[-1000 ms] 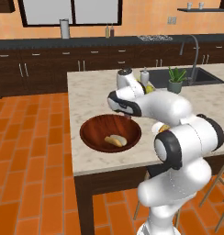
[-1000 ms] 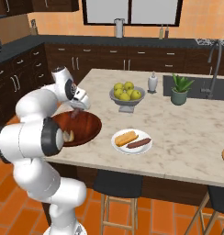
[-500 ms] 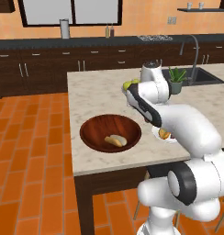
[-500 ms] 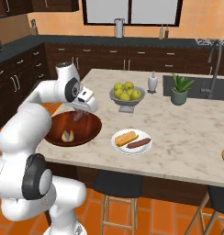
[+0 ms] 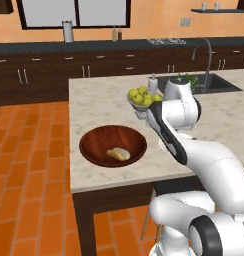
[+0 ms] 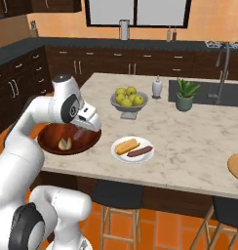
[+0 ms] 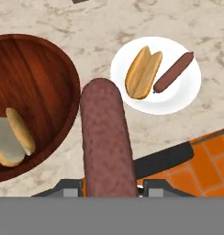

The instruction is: Place one bun and one sausage from the bowl on each plate.

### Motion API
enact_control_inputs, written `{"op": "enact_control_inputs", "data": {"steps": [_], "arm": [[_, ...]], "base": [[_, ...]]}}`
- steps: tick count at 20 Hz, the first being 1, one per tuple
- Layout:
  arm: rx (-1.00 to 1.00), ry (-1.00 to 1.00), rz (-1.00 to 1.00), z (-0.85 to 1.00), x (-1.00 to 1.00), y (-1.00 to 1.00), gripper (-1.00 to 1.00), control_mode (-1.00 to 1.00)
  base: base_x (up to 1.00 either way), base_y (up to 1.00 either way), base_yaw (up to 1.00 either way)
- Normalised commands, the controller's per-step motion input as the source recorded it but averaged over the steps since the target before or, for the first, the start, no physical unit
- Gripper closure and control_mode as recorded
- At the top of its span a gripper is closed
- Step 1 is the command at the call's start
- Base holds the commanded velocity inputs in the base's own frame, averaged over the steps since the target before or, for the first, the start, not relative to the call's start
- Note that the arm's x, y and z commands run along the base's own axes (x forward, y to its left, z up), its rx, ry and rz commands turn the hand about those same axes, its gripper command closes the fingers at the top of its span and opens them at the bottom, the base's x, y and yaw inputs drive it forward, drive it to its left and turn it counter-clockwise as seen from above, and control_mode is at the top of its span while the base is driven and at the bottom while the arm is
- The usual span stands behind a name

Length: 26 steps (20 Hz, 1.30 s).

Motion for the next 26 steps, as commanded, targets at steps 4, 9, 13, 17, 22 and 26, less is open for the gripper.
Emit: {"op": "enact_control_inputs", "data": {"steps": [4, 9, 13, 17, 22, 26], "arm": [[0.0, 0.0, 0.0, 0.0, 0.0, 0.0, 1.0, 1.0], [0.0, 0.0, 0.0, 0.0, 0.0, 0.0, 1.0, 1.0], [0.0, 0.0, 0.0, 0.0, 0.0, 0.0, 1.0, 1.0], [0.06, 0.03, -0.03, -0.09, 0.23, -0.5, 1.0, -1.0], [0.1, 0.13, -0.08, -0.62, 0.66, -1.0, 1.0, -1.0], [0.0, 0.06, -0.12, -0.7, 0.51, -1.0, 1.0, -1.0]], "base": [[0.0, -1.0, -0.02], [0.09, -1.0, -0.03], [0.14, -1.0, -0.03], [0.12, -0.5, -0.02], [0.0, 0.0, 0.0], [0.0, 0.0, 0.0]]}}
